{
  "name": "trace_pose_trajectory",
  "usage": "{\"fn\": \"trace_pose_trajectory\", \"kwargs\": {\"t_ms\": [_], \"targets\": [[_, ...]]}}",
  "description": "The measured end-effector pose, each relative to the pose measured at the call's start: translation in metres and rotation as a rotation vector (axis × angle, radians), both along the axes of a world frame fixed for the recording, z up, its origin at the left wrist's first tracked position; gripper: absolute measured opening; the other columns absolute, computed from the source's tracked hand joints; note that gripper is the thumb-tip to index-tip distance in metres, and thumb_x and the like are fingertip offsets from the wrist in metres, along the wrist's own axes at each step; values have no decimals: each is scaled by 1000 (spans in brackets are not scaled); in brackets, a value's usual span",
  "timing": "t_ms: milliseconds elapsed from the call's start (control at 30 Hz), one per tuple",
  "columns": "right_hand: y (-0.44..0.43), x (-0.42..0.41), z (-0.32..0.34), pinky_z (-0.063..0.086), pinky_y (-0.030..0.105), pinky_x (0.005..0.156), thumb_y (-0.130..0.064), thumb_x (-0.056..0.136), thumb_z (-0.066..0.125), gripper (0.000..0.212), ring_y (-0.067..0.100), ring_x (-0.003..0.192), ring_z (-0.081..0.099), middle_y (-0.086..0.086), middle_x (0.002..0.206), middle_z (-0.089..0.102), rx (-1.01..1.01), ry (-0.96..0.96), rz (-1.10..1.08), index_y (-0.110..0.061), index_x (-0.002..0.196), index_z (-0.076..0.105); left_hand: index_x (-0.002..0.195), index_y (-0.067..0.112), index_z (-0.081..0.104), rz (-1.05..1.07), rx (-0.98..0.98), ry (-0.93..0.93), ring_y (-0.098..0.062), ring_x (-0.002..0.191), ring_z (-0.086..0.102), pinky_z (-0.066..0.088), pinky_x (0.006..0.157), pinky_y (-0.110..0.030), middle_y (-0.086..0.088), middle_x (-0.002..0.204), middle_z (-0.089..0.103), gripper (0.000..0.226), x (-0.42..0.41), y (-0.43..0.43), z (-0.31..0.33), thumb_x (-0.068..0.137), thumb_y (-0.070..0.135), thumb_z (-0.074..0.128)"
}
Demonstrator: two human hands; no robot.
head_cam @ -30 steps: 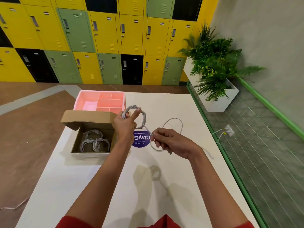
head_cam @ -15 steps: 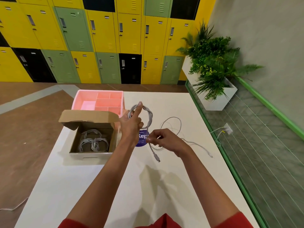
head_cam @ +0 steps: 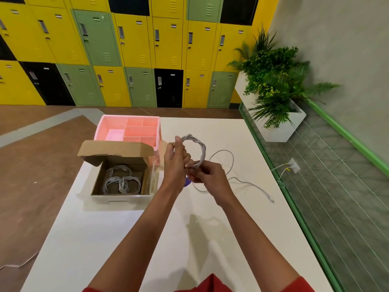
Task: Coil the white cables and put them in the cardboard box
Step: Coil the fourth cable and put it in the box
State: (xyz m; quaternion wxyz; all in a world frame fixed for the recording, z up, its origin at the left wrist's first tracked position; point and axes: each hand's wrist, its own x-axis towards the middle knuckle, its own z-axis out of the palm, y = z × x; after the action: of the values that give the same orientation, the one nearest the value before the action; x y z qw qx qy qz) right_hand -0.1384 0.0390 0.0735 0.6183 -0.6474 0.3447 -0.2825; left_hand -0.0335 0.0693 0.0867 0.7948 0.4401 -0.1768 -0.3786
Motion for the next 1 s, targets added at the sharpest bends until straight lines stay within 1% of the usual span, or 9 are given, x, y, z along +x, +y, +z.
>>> {"fn": "trace_pose_trajectory", "kwargs": {"t_ms": [167,300,400,567,633,733,867,900,1000], "targets": [[8,4,1,55,30,81,3,87,61,13,24,85,68,15,93,71,222,-197,-174,-7,90,68,87,15,43,36,24,-169,-4,45,31,37,47,-19,9,54,31,25,-9,3,0,102,34,37],[8,6,4,54,20,72,2,82,67,17,24,90,69,17,98,72,308,-262,-290,-1,98,68,86,14,43,107,68,-295,-4,50,38,40,54,-20,4,60,37,25,-17,4,1,103,29,35],[7,2,10,54,20,74,-4,83,68,24,19,90,70,12,98,73,287,-291,-264,-2,107,70,83,14,40,155,81,-324,-2,53,41,41,55,-17,2,64,36,26,-15,3,-1,104,26,31],[9,2,17,54,21,81,-9,87,66,23,11,97,69,0,101,75,264,-308,-182,-14,109,72,83,15,41,149,99,-343,-6,58,44,43,61,-20,-1,67,38,28,-8,2,-10,105,28,29],[9,3,18,55,22,82,-14,86,69,23,9,96,69,0,101,75,258,-304,-218,-14,109,72,83,14,42,133,100,-342,-7,58,50,47,63,-21,-3,67,43,28,-9,3,-11,104,27,31],[7,4,18,53,20,77,-17,86,70,23,8,88,69,0,93,76,238,-301,-314,-11,108,73,84,13,48,107,142,-352,-15,69,62,54,73,-32,-3,70,58,28,-12,8,-13,104,27,35],[1,4,18,49,21,78,-20,85,71,19,10,88,65,1,90,73,220,-264,-373,-14,103,74,83,18,56,125,209,-404,-8,70,64,55,70,-25,-1,79,65,25,-17,10,-12,102,26,41],[0,4,18,48,20,78,-20,85,70,16,9,87,64,2,90,73,213,-258,-370,-16,101,75,83,22,57,138,237,-421,-8,72,65,56,73,-28,-3,83,66,24,-17,9,-13,101,28,43],[-3,2,19,47,13,73,-14,87,67,12,7,83,64,1,87,71,191,-268,-339,-20,95,74,84,28,60,146,305,-437,-26,87,66,56,85,-43,-5,91,67,20,-16,9,-13,99,30,47]]}}
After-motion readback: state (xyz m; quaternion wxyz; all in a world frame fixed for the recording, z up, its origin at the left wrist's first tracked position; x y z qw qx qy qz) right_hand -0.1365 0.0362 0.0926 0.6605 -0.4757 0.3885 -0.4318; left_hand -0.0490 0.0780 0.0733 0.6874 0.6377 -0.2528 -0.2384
